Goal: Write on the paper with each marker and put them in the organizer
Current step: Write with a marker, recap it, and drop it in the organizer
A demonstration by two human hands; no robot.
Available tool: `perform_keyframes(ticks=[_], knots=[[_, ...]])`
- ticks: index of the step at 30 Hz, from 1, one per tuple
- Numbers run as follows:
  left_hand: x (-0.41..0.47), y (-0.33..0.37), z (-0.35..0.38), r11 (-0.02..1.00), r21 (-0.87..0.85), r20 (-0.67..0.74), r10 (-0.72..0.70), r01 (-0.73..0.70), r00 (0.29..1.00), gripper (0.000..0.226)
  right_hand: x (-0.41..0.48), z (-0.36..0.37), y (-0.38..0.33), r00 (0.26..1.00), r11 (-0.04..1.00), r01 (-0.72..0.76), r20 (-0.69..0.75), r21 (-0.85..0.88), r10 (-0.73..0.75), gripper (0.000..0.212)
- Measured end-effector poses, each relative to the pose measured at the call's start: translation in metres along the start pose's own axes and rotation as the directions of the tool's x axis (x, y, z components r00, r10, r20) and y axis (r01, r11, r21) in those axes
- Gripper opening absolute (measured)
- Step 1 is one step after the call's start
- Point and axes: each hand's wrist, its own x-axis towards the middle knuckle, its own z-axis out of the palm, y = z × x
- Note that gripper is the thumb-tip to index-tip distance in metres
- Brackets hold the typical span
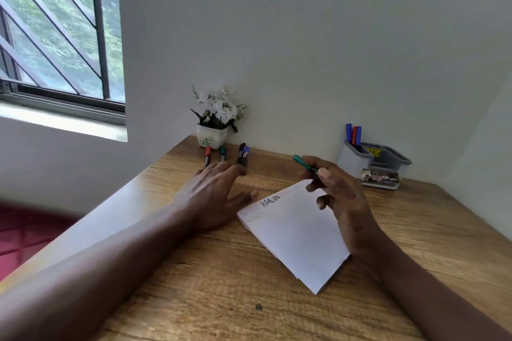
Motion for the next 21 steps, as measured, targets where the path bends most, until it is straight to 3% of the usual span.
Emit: perform_keyframes(ticks=[4,9,11,13,15,17,21], knots=[[0.003,0.004,-0.002,0.996,0.093,0.147,-0.029,0.015,0.989,0.073,0.009,-0.017,0.000,0.997,0.999,-0.043,-0.056,0.017,0.044,0.063],[0.003,0.004,-0.002,0.995,0.103,0.168,-0.024,0.007,0.985,0.071,0.035,-0.047,-0.013,0.982,0.984,-0.096,-0.148,0.151,0.119,0.068],[0.004,0.003,-0.002,0.996,0.089,0.174,-0.024,0.009,0.984,0.069,0.052,-0.062,-0.019,0.960,0.968,-0.164,-0.196,0.188,0.201,0.060],[0.006,0.001,-0.002,0.997,0.080,0.180,-0.017,0.003,0.984,0.071,0.070,-0.074,-0.025,0.927,0.968,-0.202,-0.291,0.149,0.238,0.035],[0.007,0.000,-0.002,0.997,0.078,0.194,-0.016,0.001,0.981,0.071,0.092,-0.085,-0.024,0.880,0.984,-0.175,-0.452,-0.023,0.146,0.014],[0.009,-0.001,-0.002,0.997,0.072,0.213,-0.021,0.005,0.977,0.071,0.113,-0.099,-0.019,0.837,0.963,-0.138,-0.546,-0.233,-0.012,0.020],[0.011,-0.002,-0.004,0.998,0.058,0.235,-0.018,0.004,0.972,0.071,0.146,-0.113,-0.017,0.786,0.876,-0.074,-0.569,-0.476,-0.243,0.023]])
